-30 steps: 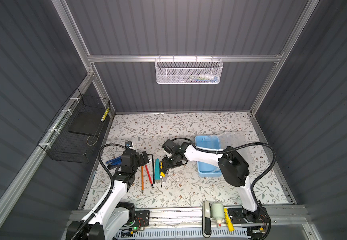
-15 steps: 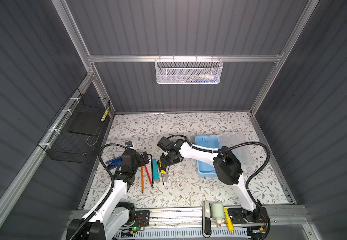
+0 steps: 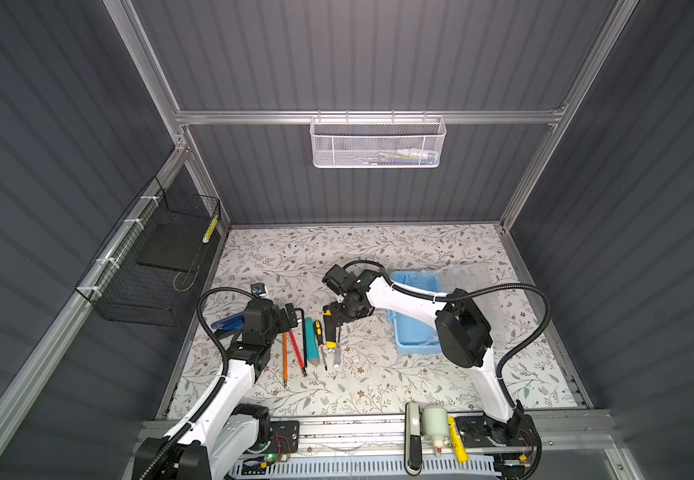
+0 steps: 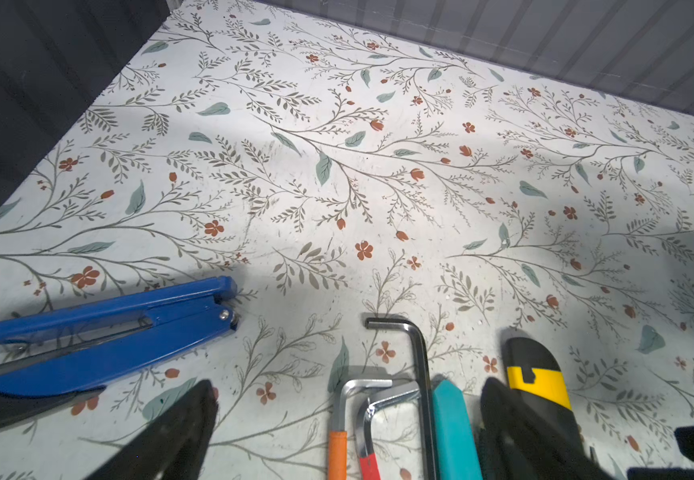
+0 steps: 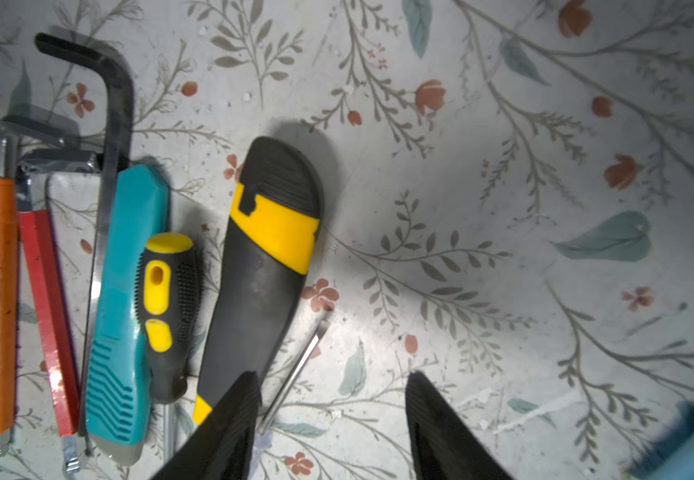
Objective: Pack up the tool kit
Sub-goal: 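Move the right gripper over the screwdrivers while the left gripper moves above the hex keys, then lower the open right gripper onto the clear-handled screwdriver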
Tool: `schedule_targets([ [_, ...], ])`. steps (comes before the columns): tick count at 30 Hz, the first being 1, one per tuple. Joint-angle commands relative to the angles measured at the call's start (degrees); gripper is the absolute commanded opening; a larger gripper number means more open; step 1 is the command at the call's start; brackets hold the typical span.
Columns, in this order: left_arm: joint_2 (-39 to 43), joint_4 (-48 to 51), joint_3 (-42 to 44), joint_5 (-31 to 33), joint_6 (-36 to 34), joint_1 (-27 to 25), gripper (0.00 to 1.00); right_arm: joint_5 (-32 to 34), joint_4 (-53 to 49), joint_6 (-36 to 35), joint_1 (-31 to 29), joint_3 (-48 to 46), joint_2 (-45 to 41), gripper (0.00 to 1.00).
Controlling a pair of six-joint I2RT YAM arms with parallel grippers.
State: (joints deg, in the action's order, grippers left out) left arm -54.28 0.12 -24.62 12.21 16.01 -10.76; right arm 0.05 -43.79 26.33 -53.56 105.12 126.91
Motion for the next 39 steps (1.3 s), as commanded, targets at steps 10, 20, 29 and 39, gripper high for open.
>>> schedule_targets([
  [10, -0.6, -0.6, -0.5, -0.3, -1.2, 0.3, 0.99, 1.9, -9.8, 3.6, -5.3, 1.6, -0.2, 0.53],
  [20, -0.7, -0.6, -0.6, -0.3, -1.2, 0.3, 1.0, -1.0, -9.8, 6.1, -8.6, -1.5, 0.3, 0.54],
  [29, -0.7, -0.5, -0.6, -0.3, -1.2, 0.2, 0.99, 0.9, -12.6, 6.4, -9.2, -2.2, 2.6, 0.52],
  [39, -0.6, -0.5, -0.6, -0.2, -1.2, 0.2, 0.99, 3.2, -15.7, 6.3, -9.2, -2.7, 2.3, 0.46],
])
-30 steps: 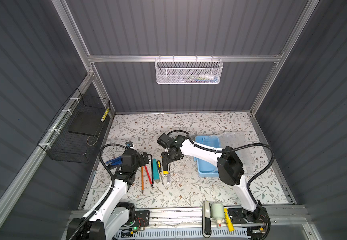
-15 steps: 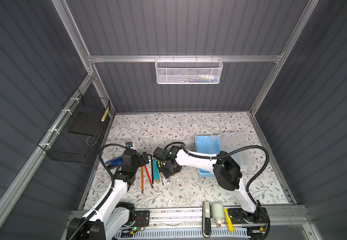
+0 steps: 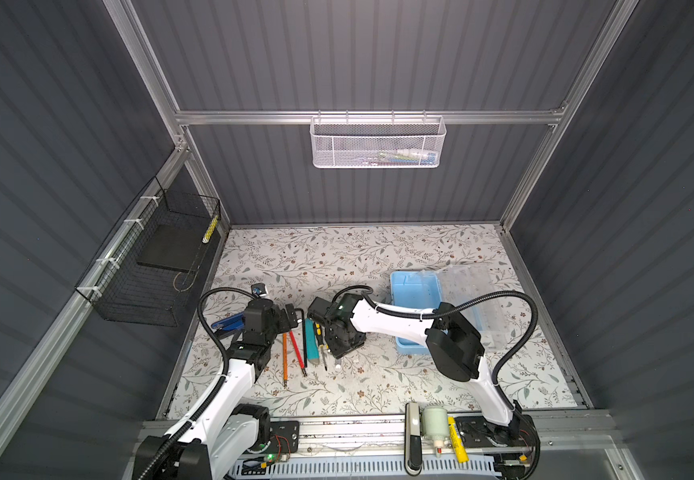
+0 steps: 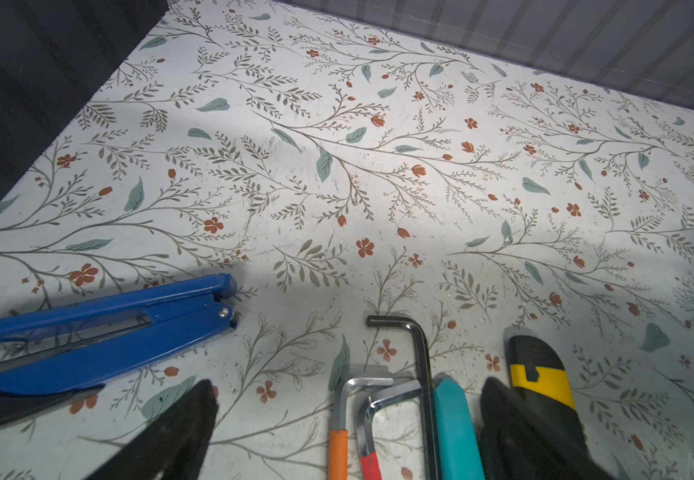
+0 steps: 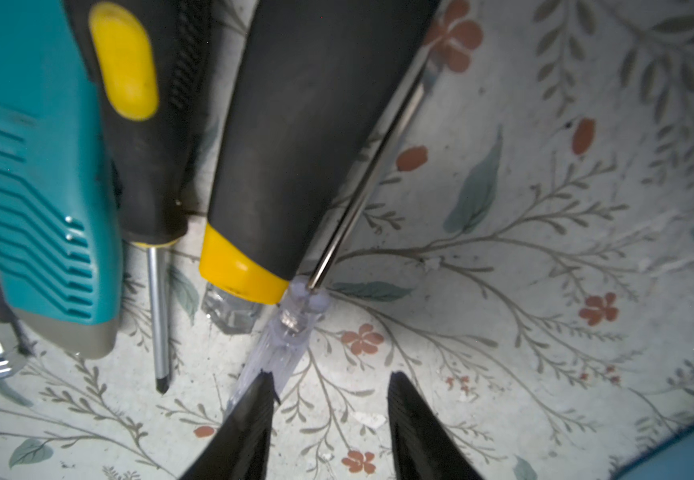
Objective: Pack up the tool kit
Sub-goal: 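Lower the open right gripper onto the clear-handled screwdriver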
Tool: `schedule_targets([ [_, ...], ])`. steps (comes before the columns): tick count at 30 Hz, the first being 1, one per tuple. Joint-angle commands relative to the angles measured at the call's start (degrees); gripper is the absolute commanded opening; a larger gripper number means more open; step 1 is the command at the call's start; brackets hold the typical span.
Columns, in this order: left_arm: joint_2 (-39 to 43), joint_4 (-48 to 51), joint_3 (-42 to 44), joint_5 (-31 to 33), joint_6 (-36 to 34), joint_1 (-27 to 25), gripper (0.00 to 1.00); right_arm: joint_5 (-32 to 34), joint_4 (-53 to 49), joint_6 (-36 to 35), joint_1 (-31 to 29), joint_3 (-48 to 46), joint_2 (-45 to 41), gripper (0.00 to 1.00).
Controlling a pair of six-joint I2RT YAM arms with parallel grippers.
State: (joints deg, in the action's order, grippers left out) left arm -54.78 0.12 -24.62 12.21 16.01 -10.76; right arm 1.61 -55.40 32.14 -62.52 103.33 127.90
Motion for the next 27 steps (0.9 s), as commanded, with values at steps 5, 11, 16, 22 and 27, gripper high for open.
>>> schedule_targets([
  [5, 0.0, -0.6, -0.5, -0.2, -1.2, 0.2, 0.99, 0.4, -2.5, 1.2, -0.3, 0.3, 0.3, 0.47],
  [11, -0.5, -0.5, -0.8, -0.3, -1.2, 0.2, 0.99, 0.3, -3.3, 1.7, -0.5, 0.7, -0.8, 0.51],
  [16, -0.3, -0.5, -0.7, -0.1, -1.2, 0.2, 0.99, -1.2, -0.8, 1.3, -1.3, -0.1, -1.2, 0.52],
  [22, 0.2, -0.6, -0.5, 0.1, -1.1, 0.2, 0.99, -2.4, 0.2, -0.7, -1.2, 1.2, 0.4, 0.55],
  [27, 0.6, -0.5, -0.3, 0.3, -1.0, 0.2, 0.99, -3.1, 1.2, -1.0, -1.2, 1.5, -0.5, 0.55],
])
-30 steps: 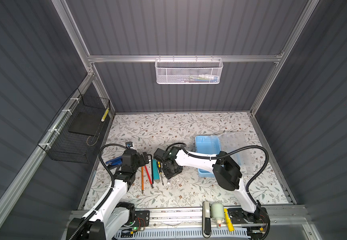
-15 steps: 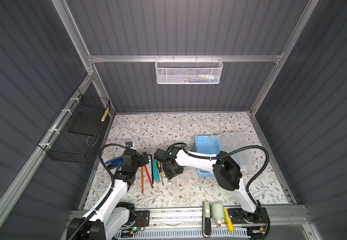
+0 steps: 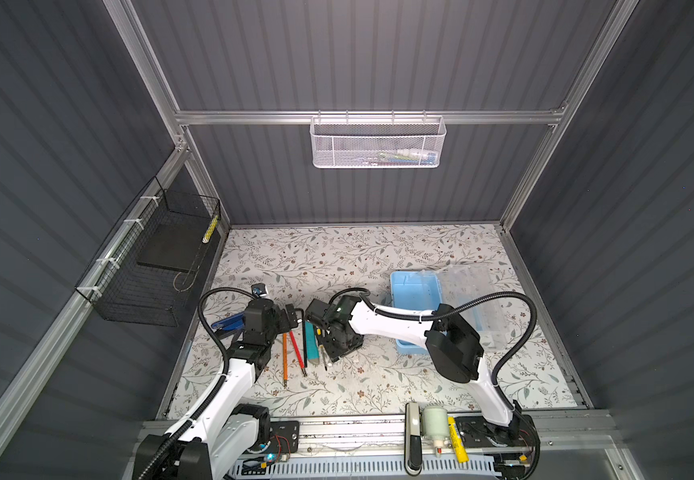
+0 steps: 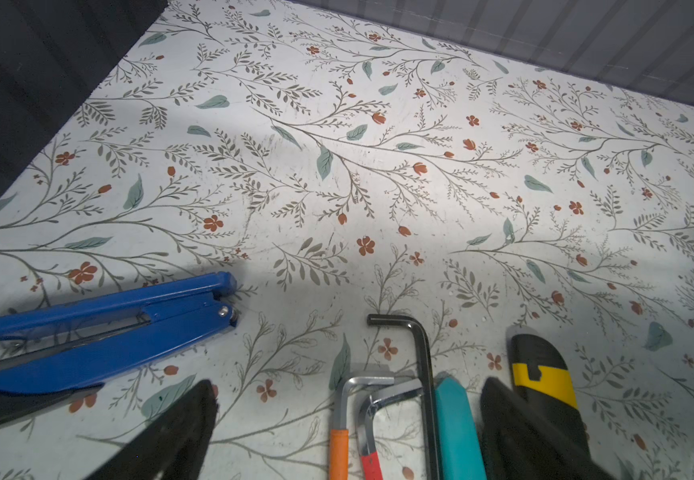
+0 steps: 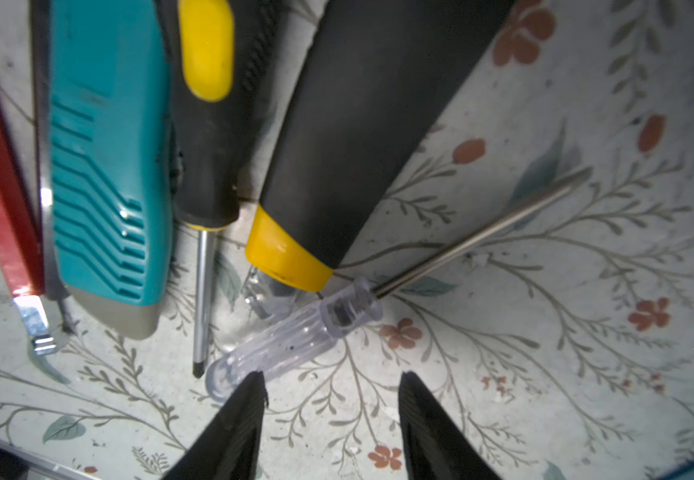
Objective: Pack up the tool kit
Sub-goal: 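Lower the open right gripper onto the clear-handled screwdriver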
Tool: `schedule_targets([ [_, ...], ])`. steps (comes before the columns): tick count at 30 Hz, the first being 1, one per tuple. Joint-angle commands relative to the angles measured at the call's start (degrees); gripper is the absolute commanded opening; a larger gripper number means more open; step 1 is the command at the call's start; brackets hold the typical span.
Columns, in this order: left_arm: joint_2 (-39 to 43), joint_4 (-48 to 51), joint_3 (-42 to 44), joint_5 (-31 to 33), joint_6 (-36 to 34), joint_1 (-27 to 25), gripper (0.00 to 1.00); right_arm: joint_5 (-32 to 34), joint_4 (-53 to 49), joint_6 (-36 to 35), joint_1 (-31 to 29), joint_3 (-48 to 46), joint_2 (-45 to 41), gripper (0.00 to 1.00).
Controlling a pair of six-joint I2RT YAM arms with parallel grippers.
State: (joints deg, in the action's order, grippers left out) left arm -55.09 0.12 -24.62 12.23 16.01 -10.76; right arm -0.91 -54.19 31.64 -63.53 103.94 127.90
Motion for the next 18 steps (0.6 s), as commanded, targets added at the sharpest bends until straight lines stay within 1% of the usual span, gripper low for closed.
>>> schedule_targets([
  [1, 0.9, -0.5, -0.2, 0.3, -1.0, 0.2, 0.99, -0.2, 0.1, -0.2, -0.2, 0.5, -1.1, 0.55],
  [5, 0.9, -0.5, -0.2, 0.3, -1.0, 0.2, 0.99, 0.3, 0.6, 1.2, 0.3, -0.5, -2.0, 0.56],
  [14, 0.7, -0.6, -0.4, 0.1, -1.0, 0.2, 0.99, 0.4, -4.3, 0.6, 0.8, 5.5, 3.4, 0.57],
  [18, 0.7, -0.5, -0.3, 0.0, -1.0, 0.2, 0.99, 0.5, -4.9, 0.5, 0.5, 5.3, 3.9, 0.57],
])
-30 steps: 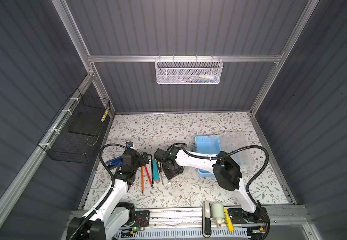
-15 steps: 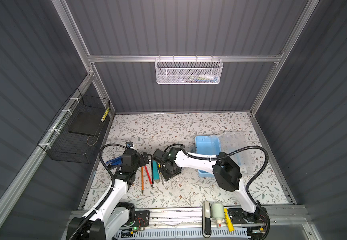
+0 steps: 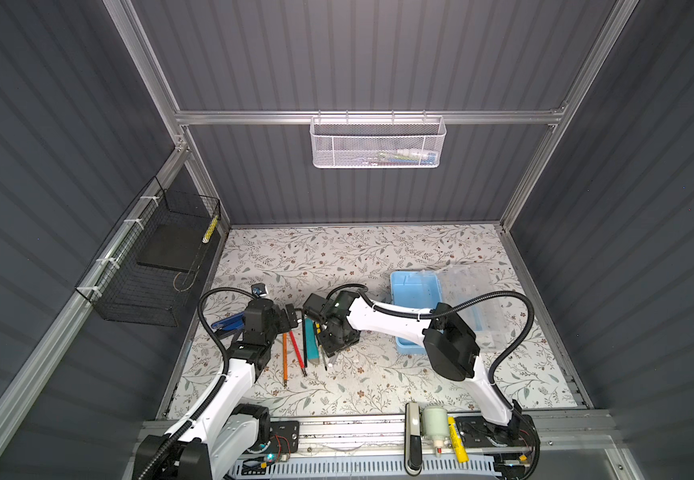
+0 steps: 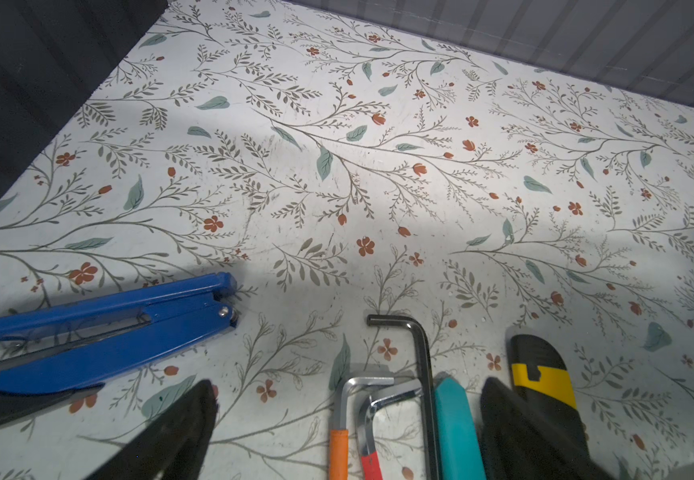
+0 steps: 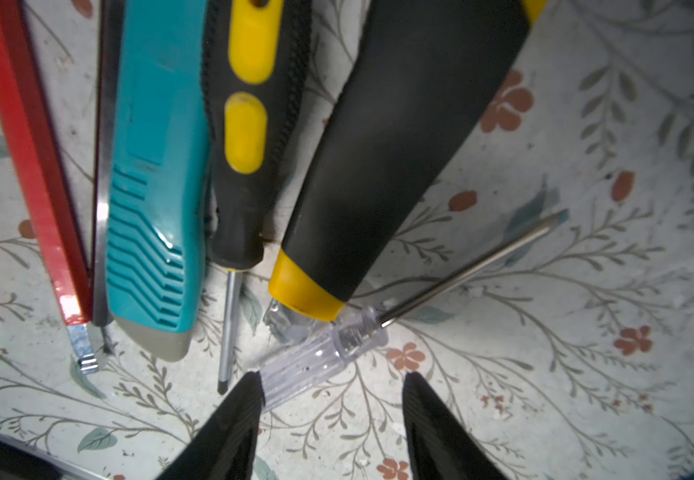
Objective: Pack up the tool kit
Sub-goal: 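Lower the open right gripper onto the clear-handled screwdriver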
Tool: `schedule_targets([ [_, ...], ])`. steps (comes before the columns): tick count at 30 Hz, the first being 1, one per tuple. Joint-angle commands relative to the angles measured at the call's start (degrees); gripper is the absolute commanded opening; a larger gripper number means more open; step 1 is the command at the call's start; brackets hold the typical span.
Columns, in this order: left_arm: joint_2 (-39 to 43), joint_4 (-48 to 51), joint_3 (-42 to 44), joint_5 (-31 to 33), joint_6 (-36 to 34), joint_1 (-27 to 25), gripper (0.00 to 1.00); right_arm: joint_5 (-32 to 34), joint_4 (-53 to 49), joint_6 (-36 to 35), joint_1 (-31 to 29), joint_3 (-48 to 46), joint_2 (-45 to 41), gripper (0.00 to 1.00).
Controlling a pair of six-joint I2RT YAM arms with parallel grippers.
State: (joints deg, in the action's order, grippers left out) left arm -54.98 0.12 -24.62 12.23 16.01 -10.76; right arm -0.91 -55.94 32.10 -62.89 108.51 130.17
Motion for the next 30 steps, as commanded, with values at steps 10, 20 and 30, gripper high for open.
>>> schedule_targets([
  [10, 0.8, -0.5, -0.2, 0.3, -0.9, 0.3, 1.0, 0.5, -4.9, -0.1, -0.9, -0.5, 2.2, 0.57],
  [20, 0.8, -0.5, -0.2, 0.2, -1.0, 0.2, 0.99, 0.4, 0.2, 0.1, -0.6, -7.3, -1.1, 0.46],
  [30, 0.9, -0.6, -0.2, 0.1, -1.1, 0.2, 0.99, 0.2, 3.1, 1.3, 1.2, -10.6, -3.5, 0.18],
])
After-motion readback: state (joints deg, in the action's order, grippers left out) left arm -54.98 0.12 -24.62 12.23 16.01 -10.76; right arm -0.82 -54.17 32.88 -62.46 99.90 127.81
